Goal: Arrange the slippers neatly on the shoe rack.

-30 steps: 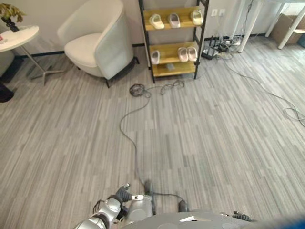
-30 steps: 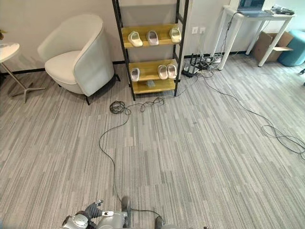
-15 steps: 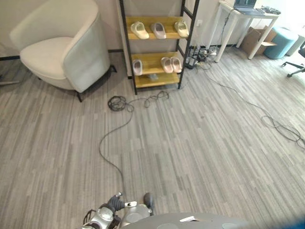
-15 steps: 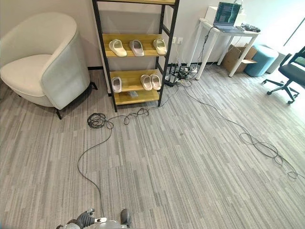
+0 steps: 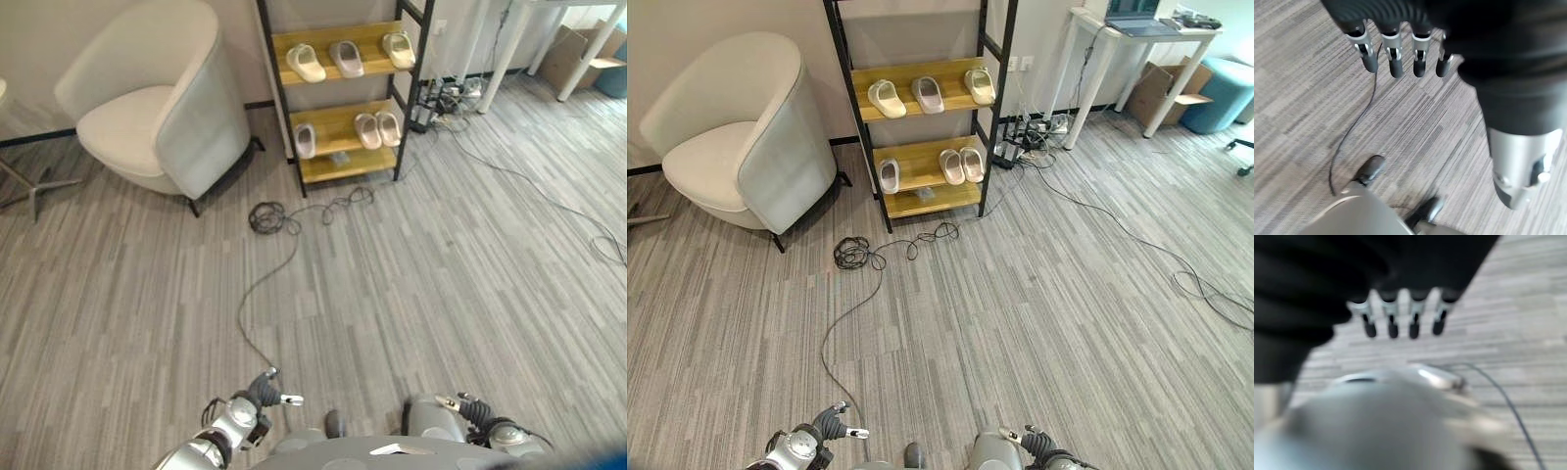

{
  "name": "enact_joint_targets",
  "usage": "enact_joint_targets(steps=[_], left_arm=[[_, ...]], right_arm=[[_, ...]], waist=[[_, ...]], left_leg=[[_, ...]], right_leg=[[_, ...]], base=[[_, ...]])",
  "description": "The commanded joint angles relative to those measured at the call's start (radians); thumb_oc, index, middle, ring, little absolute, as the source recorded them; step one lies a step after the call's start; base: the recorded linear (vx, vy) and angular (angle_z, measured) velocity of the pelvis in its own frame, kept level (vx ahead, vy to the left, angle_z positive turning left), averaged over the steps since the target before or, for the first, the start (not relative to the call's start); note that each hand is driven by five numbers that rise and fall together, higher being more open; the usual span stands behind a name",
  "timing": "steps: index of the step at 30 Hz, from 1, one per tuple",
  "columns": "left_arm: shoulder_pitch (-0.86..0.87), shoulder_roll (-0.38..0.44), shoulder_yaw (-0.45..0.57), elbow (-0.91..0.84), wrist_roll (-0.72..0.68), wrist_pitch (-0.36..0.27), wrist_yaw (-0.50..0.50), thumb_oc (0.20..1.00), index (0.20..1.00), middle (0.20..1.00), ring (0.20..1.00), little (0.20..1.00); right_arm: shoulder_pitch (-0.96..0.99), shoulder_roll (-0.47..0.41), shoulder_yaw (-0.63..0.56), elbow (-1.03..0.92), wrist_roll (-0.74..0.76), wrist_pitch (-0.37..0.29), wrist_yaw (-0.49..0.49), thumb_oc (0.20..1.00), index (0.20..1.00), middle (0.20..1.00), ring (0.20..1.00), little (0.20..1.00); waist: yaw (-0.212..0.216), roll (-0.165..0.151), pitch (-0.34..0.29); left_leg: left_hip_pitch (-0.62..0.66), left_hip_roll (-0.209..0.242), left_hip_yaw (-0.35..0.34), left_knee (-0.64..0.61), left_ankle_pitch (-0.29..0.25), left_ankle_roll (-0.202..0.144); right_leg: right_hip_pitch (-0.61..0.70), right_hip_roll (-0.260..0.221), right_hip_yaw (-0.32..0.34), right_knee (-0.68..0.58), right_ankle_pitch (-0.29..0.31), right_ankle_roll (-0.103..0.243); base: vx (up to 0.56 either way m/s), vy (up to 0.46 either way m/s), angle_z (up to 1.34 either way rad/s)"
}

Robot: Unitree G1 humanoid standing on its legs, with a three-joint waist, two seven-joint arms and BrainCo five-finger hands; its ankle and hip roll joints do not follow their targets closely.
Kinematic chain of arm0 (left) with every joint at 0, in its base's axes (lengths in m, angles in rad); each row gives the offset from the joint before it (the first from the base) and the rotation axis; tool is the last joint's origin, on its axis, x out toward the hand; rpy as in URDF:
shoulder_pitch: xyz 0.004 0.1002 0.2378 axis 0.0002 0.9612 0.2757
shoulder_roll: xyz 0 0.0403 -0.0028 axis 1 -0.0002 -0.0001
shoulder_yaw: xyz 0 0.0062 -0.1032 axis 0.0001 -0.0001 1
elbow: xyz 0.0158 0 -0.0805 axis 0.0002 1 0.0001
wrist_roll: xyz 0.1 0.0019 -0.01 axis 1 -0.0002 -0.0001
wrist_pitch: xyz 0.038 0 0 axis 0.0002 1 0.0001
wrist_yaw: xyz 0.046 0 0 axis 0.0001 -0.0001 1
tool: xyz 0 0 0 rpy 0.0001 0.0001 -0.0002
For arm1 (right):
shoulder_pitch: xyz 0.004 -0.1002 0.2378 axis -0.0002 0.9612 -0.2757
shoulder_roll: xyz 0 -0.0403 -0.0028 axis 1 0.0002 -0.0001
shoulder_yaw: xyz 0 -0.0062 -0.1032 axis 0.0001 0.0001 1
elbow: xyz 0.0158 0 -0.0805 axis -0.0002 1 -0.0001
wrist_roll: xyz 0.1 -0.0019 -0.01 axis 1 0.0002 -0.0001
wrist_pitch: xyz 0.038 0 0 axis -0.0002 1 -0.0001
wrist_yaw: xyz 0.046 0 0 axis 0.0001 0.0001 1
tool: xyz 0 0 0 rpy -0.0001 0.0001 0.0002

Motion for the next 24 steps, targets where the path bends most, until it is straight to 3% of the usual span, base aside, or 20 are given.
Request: enact_joint_targets(steps=[1,2,4,7,8,9,10,11,12,13,14,15,16,17,18,21,23,24], left_arm=[[-0.018,-0.008,-0.001,-0.005,0.033,-0.025,0.017,1.0,1.0,1.0,1.0,1.0],[-0.01,-0.011,0.004,0.011,0.035,-0.025,0.015,1.0,1.0,1.0,1.0,1.0],[-0.008,-0.011,0.004,0.013,0.037,-0.025,0.013,1.0,1.0,1.0,1.0,1.0],[0.01,-0.015,-0.002,0.016,0.05,-0.024,0.012,1.0,1.0,1.0,1.0,1.0],[0.026,-0.018,0.002,0.02,0.05,-0.024,0.011,1.0,1.0,1.0,1.0,1.0],[0.026,-0.018,0.002,0.02,0.05,-0.024,0.011,1.0,1.0,1.0,1.0,1.0],[0.03,-0.018,0.006,0.019,0.044,-0.022,0.012,1.0,1.0,1.0,1.0,1.0],[0.03,-0.018,0.006,0.019,0.044,-0.022,0.012,1.0,1.0,1.0,1.0,1.0],[0.028,-0.016,0.011,0.007,0.024,-0.019,0.011,1.0,1.0,1.0,1.0,1.0],[0.024,-0.01,0.012,-0.002,0.017,-0.016,0.013,1.0,1.0,1.0,1.0,1.0],[0.009,0.001,0.008,-0.034,0.004,-0.015,0.02,1.0,1.0,1.0,1.0,1.0],[0.008,0.001,0.008,-0.035,0.004,-0.014,0.02,1.0,1.0,1.0,1.0,1.0],[0.006,0.005,0.007,-0.039,0.003,-0.012,0.023,1.0,1.0,1.0,1.0,1.0],[0.001,0.005,-0.001,-0.046,0.004,-0.011,0.027,1.0,1.0,1.0,1.0,1.0],[0.0,0.006,0.0,-0.046,0.004,-0.011,0.027,1.0,1.0,1.0,1.0,1.0],[0.009,0.005,-0.005,-0.04,0.006,-0.016,0.021,1.0,1.0,1.0,1.0,1.0],[0.012,0.007,-0.001,-0.035,0.004,-0.017,0.023,1.0,1.0,1.0,1.0,1.0],[0.009,0.011,0.002,-0.027,0.006,-0.015,0.024,1.0,1.0,1.0,1.0,1.0]], right_arm=[[0.016,-0.028,0.01,0.024,-0.037,0.022,0.008,1.0,1.0,1.0,1.0,1.0],[0.026,-0.023,0.017,0.035,-0.06,0.028,0.015,1.0,1.0,1.0,1.0,1.0],[0.033,-0.024,0.018,0.037,-0.066,0.028,0.014,1.0,1.0,1.0,1.0,1.0],[0.047,-0.03,0.021,0.046,-0.07,0.032,0.015,1.0,1.0,1.0,1.0,1.0],[0.042,-0.036,0.022,0.046,-0.062,0.03,0.016,1.0,1.0,1.0,1.0,1.0],[0.042,-0.036,0.023,0.046,-0.062,0.03,0.016,1.0,1.0,1.0,1.0,1.0],[0.035,-0.044,0.032,0.044,-0.064,0.027,0.013,1.0,1.0,1.0,1.0,1.0],[0.035,-0.044,0.032,0.044,-0.064,0.027,0.013,1.0,1.0,1.0,1.0,1.0],[0.022,-0.057,0.059,0.036,-0.085,0.021,-0.002,1.0,1.0,1.0,1.0,1.0],[0.011,-0.063,0.071,0.027,-0.09,0.018,-0.006,1.0,1.0,1.0,1.0,1.0],[-0.016,-0.076,0.095,0.002,-0.104,0.01,-0.024,1.0,1.0,1.0,1.0,1.0],[-0.017,-0.075,0.095,0.002,-0.104,0.01,-0.024,1.0,1.0,1.0,1.0,1.0],[-0.031,-0.078,0.105,-0.007,-0.114,0.009,-0.029,1.0,1.0,1.0,1.0,1.0],[-0.057,-0.096,0.122,-0.015,-0.134,0.004,-0.042,1.0,1.0,1.0,1.0,1.0],[-0.058,-0.096,0.122,-0.015,-0.135,0.005,-0.042,1.0,1.0,1.0,1.0,1.0],[-0.088,-0.102,0.139,-0.03,-0.15,-0.006,-0.047,1.0,1.0,1.0,1.0,1.0],[-0.099,-0.092,0.168,-0.037,-0.176,-0.013,-0.058,1.0,1.0,1.0,1.0,1.0],[-0.108,-0.084,0.199,-0.048,-0.212,-0.019,-0.068,1.0,1.0,1.0,1.0,1.0]], waist=[[-0.029,0.034,0.027],[-0.036,0.031,0.017],[-0.04,0.026,0.013],[-0.045,0.013,-0.019],[-0.041,0.017,-0.032],[-0.042,0.019,-0.033],[-0.036,0.022,-0.038],[-0.036,0.022,-0.039],[-0.015,0.013,-0.033],[-0.002,-0.006,-0.03],[0.022,-0.041,0.007],[0.021,-0.038,0.009],[0.027,-0.051,0.017],[0.053,-0.062,0.033],[0.053,-0.064,0.031],[0.104,-0.075,0.035],[0.141,-0.073,0.038],[0.174,-0.066,0.028]], left_leg=[[0.023,0.028,-0.077,0.114,-0.114,-0.108],[0.062,0.048,-0.095,0.108,-0.139,-0.126],[0.074,0.051,-0.112,0.111,-0.147,-0.131],[0.111,0.083,-0.17,0.116,-0.145,-0.156],[0.116,0.133,-0.192,0.135,-0.114,-0.18],[0.116,0.135,-0.193,0.135,-0.115,-0.181],[0.095,0.163,-0.206,0.184,-0.072,-0.199],[0.094,0.163,-0.206,0.184,-0.072,-0.199],[0.007,0.197,-0.212,0.373,0.049,-0.217],[-0.046,0.198,-0.209,0.458,0.099,-0.205],[-0.155,0.226,-0.166,0.647,0.193,-0.177],[-0.158,0.228,-0.169,0.654,0.189,-0.177],[-0.184,0.261,-0.116,0.702,0.194,-0.164],[-0.245,0.254,-0.055,0.742,0.134,-0.156],[-0.248,0.251,-0.054,0.739,0.138,-0.155],[-0.339,0.129,-0.035,0.642,0.063,-0.15],[-0.363,0.102,-0.024,0.5,0.071,-0.153],[-0.386,0.085,-0.038,0.36,0.106,-0.161]], right_leg=[[0.037,-0.012,0.047,-0.153,0.089,0.017],[0.011,-0.034,0.031,-0.178,0.111,0.03],[0.031,-0.034,0.035,-0.186,0.118,0.032],[0.05,0.009,0.105,-0.133,0.138,0.028],[0.057,0.046,0.102,-0.105,0.119,0.013],[0.057,0.047,0.101,-0.104,0.118,0.012],[0.067,0.071,0.097,-0.09,0.095,-0.006],[0.067,0.071,0.097,-0.09,0.095,-0.006],[0.119,0.106,0.081,-0.082,0.05,-0.05],[0.152,0.106,0.072,-0.094,0.033,-0.068],[0.222,0.114,0.047,-0.104,0.009,-0.111],[0.223,0.116,0.046,-0.104,0.009,-0.111],[0.247,0.125,0.038,-0.105,-0.002,-0.128],[0.291,0.146,0.033,-0.101,-0.034,-0.143],[0.289,0.144,0.033,-0.101,-0.032,-0.142],[0.349,0.169,0.039,-0.115,-0.053,-0.131],[0.389,0.186,0.036,-0.131,-0.078,-0.127],[0.431,0.209,0.03,-0.151,-0.103,-0.127]], base=[[0.51,-0.344,0.47],[0.47,-0.349,0.43],[0.29,-0.238,0.51],[0.3,-0.338,0.61],[0.27,-0.375,0.55],[0.25,-0.399,0.5],[0.08,-0.14,0.24],[0.21,-0.433,0.11],[0.21,-0.449,0.08],[0.3,-0.767,0.1],[0.16,-0.469,0.29],[0.13,-0.458,0.22],[0.19,-0.336,0.11],[0.19,-0.339,0.06],[0.24,-0.25,0.33],[0.26,-0.123,-0.04],[0.35,-0.088,-0.25],[0.33,-0.045,-0.21]])
